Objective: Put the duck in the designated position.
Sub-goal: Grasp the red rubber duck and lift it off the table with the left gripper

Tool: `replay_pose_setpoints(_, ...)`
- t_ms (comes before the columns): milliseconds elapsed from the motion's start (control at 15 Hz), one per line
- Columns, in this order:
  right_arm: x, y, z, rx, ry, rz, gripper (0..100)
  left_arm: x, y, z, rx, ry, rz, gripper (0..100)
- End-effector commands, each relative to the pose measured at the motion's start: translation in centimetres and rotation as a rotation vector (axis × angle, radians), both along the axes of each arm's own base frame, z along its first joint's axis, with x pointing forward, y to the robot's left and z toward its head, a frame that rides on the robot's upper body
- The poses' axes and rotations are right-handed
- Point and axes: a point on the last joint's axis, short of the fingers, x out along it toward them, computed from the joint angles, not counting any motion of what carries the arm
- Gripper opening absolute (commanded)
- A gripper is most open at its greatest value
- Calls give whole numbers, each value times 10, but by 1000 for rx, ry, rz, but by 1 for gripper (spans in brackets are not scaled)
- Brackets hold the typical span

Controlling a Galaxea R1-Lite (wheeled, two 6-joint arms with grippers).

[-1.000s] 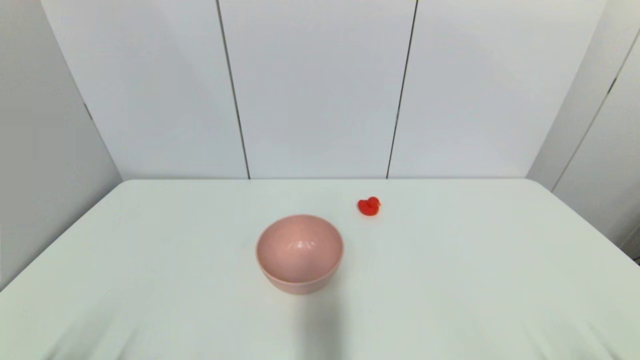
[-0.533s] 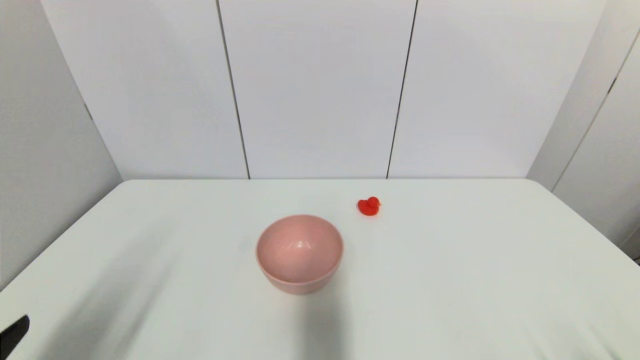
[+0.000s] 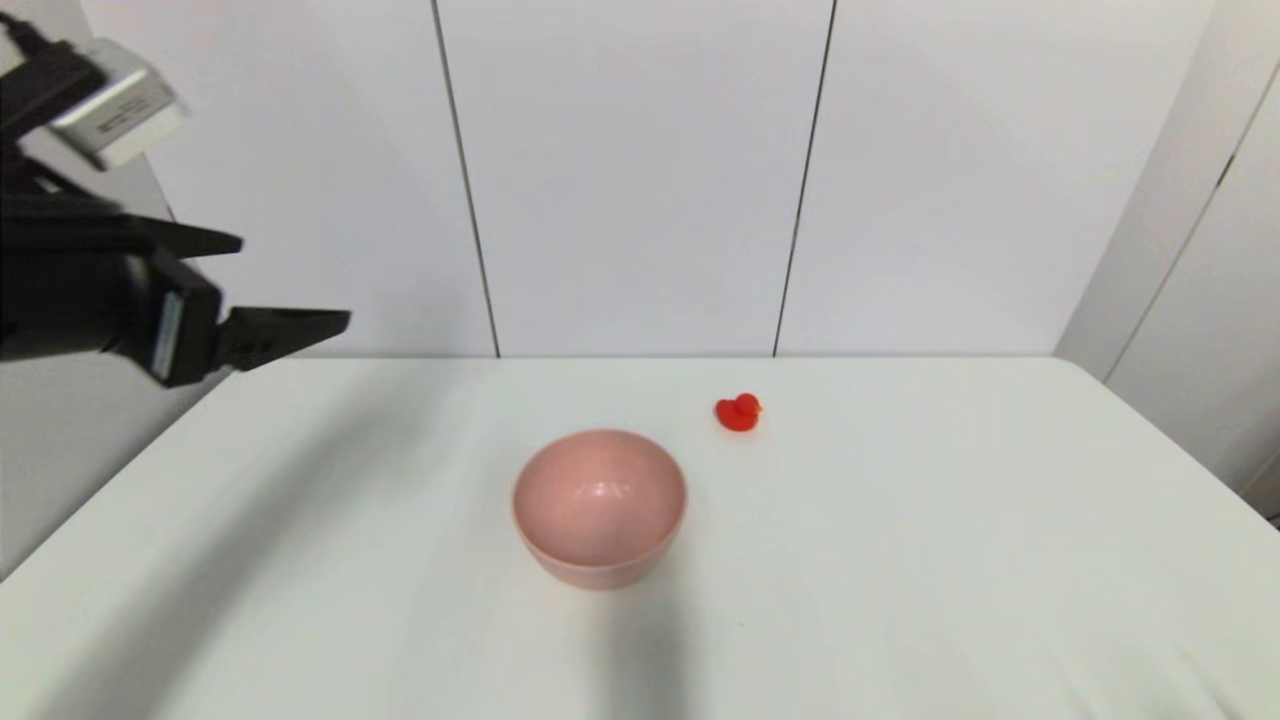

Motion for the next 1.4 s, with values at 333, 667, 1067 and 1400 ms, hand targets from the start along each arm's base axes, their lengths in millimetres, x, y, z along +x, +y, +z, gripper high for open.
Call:
replay_pose_setpoints(333,0,0,0,0,1,-1,100,185,-129,-52,26,75,-386,100)
replay_pose_setpoints(667,0,0,0,0,0,-1,100,197,-182,-91,5,137,-519,100)
replay_pose_setpoints(1067,0,0,0,0,0,-1,100,196,-222,-120,-21,153,-600,100)
replay_pose_setpoints(1400,0,0,0,0,0,-1,100,191,-251,-139,-79,174,-625,100)
